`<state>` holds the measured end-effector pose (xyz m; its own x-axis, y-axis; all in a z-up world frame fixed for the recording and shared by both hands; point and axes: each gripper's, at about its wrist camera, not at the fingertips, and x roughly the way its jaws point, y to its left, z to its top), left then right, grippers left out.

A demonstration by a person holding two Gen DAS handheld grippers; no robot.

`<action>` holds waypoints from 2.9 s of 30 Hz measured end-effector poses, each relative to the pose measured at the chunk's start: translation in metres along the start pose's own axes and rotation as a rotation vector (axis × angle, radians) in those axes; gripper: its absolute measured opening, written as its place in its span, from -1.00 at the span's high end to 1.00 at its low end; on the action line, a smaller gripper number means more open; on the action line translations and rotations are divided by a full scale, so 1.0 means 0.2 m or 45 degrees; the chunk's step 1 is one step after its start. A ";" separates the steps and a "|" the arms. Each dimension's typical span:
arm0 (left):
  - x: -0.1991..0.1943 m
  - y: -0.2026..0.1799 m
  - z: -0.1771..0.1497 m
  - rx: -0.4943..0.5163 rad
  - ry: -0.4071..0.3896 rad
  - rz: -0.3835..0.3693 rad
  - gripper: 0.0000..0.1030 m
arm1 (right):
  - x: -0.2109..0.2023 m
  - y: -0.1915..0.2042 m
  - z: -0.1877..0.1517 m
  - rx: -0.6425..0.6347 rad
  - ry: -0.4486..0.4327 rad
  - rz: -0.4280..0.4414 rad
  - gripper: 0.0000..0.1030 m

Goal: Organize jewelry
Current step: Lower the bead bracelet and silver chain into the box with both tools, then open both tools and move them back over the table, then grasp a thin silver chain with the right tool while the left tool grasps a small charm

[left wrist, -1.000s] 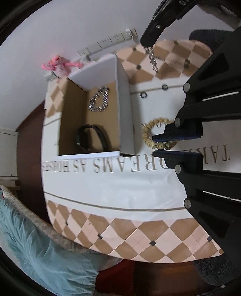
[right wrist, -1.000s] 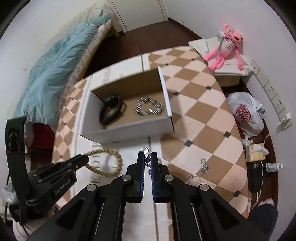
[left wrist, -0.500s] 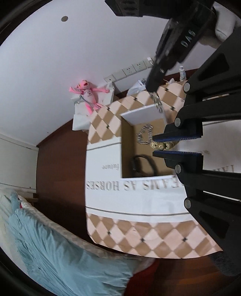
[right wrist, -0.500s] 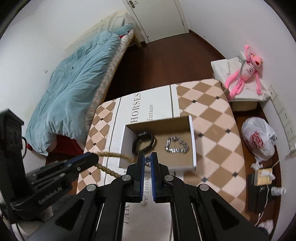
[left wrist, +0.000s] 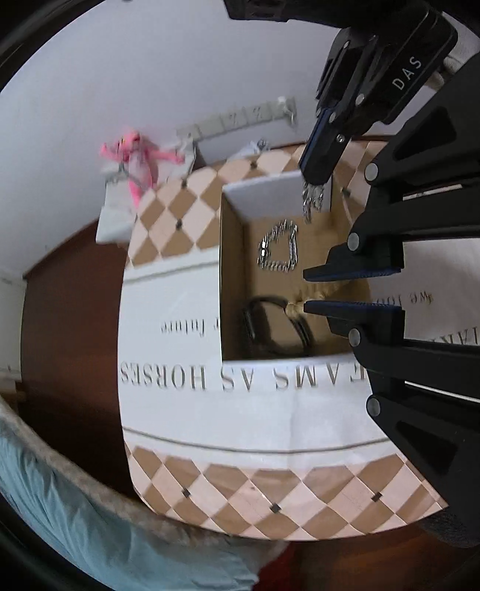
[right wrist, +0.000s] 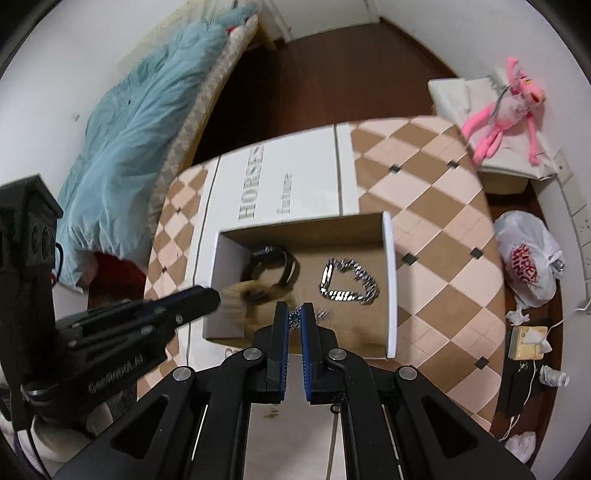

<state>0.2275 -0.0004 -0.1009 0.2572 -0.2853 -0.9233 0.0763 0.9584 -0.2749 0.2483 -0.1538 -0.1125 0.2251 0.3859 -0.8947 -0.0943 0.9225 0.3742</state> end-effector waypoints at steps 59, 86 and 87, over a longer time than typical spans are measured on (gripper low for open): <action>-0.74 -0.20 -0.48 0.015 -0.548 0.376 -0.95 | -0.77 0.20 -0.46 -0.118 -0.491 -0.455 -0.86; 0.11 -0.05 -0.81 -0.018 -0.055 0.619 -0.95 | 0.09 -0.41 -0.91 0.180 0.030 -0.285 -0.42; 0.12 -0.05 -0.81 -0.018 -0.047 0.619 -0.95 | 0.12 -0.39 -0.92 0.165 0.023 -0.280 -0.37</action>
<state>0.0769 -0.0162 -0.1641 0.2941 0.1957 -0.9355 -0.0744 0.9805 0.1818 0.0819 -0.2170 -0.2077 0.2089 0.1767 -0.9618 0.0803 0.9771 0.1969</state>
